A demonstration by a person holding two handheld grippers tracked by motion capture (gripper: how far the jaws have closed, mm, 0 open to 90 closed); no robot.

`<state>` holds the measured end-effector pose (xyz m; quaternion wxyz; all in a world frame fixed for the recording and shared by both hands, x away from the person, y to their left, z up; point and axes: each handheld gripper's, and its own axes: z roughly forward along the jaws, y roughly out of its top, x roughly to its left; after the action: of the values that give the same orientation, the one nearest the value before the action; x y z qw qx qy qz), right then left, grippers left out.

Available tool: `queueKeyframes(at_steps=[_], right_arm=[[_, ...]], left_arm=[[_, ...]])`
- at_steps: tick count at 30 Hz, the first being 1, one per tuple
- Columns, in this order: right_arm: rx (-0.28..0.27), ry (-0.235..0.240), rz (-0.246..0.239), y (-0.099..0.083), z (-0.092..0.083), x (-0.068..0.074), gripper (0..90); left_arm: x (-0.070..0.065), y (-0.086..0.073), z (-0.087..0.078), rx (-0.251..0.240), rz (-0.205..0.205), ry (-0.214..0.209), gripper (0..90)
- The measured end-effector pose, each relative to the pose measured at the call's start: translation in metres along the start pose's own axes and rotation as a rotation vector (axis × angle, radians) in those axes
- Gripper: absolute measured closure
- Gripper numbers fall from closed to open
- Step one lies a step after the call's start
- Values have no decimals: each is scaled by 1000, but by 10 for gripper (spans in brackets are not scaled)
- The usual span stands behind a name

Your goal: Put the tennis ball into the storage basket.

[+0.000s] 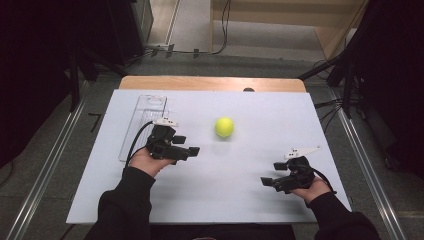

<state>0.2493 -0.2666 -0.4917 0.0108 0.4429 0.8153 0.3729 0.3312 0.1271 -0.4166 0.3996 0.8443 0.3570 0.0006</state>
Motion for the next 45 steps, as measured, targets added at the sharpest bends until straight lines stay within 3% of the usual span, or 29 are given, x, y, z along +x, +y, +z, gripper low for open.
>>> queueKeyframes(at_steps=[14, 22, 34, 41, 45], right_arm=[[-6, -10, 4, 1, 1, -1, 127], [-10, -14, 1, 0, 0, -1, 127], [-14, -10, 4, -4, -3, 0, 127], [-8, -4, -2, -4, -3, 3, 127], [-6, -3, -4, -4, -3, 3, 127]], left_arm=[[1, 7, 17, -35, 9, 10, 272], [4, 18, 27, -13, 40, 25, 272], [13, 32, 43, -21, 11, -1, 273], [15, 41, 49, -16, 40, 11, 273], [16, 45, 52, -19, 35, 6, 273]])
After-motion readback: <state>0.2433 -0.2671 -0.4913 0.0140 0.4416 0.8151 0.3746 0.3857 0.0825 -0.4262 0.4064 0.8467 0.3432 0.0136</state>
